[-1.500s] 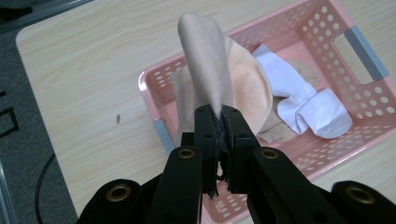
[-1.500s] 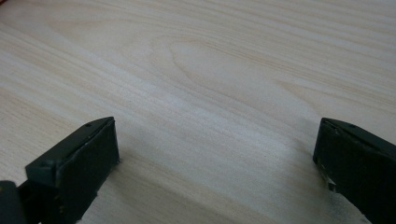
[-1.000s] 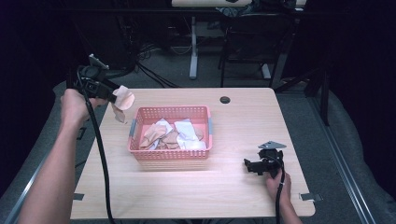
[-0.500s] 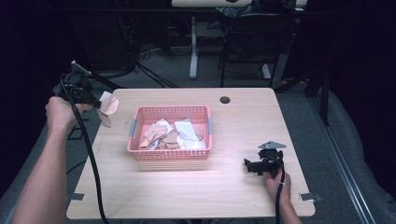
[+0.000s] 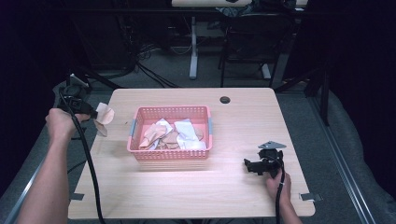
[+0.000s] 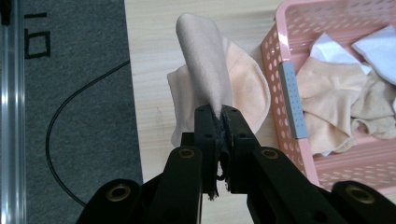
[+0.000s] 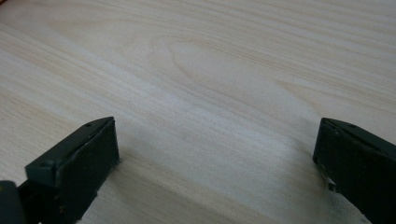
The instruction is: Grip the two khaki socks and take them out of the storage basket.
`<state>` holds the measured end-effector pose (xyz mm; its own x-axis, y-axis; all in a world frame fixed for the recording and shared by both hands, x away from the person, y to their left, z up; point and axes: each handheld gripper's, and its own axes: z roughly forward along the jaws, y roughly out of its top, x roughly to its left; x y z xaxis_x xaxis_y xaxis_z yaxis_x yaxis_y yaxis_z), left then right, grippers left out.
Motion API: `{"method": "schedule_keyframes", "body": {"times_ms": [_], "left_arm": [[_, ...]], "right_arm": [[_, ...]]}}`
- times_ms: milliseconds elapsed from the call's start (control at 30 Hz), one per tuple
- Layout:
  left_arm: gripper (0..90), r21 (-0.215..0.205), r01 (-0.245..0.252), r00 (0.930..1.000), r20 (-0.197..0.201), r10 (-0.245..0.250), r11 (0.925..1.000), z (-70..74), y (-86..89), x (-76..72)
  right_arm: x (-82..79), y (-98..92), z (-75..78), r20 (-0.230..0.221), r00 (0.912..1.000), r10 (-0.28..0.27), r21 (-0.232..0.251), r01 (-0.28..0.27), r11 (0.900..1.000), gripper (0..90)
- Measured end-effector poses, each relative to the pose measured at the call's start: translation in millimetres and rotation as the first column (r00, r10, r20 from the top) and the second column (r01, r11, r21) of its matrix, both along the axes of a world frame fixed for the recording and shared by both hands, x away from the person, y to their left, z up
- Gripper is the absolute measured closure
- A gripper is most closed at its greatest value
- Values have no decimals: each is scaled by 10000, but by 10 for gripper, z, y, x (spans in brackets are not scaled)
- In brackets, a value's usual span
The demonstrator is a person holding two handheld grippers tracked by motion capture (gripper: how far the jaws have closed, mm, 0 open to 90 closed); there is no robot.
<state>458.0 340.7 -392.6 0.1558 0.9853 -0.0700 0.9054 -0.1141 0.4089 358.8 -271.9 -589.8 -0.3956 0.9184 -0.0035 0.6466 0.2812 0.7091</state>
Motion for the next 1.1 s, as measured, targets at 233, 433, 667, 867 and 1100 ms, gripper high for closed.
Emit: {"method": "schedule_keyframes", "body": {"times_ms": [233, 433, 667, 867, 1100], "left_arm": [[859, -12, -97, 9995, -290, 96, 10000, -216, 10, 10], [859, -79, -236, 9981, -579, 231, 9997, -400, 41, 1], [859, 95, -207, 9959, -884, 214, 9997, -636, 1, -13], [858, 112, -132, 9927, -1200, 144, 9999, -832, -51, 1], [849, 9, -158, 9888, -1487, 158, 9999, -1076, -64, -22]], "right_arm": [[0, 0, 0, -8, 10000, -3, 2, 3, 10000, 0], [0, 5, -2, 22, 10000, -29, 76, 29, 10000, 0], [0, 5, -2, 22, 10000, -32, 69, 32, 10000, 0], [0, 4, -3, 27, 10000, -32, 68, 31, 10000, 0], [0, 4, -2, 19, 10000, -32, 72, 32, 10000, 0]]}}
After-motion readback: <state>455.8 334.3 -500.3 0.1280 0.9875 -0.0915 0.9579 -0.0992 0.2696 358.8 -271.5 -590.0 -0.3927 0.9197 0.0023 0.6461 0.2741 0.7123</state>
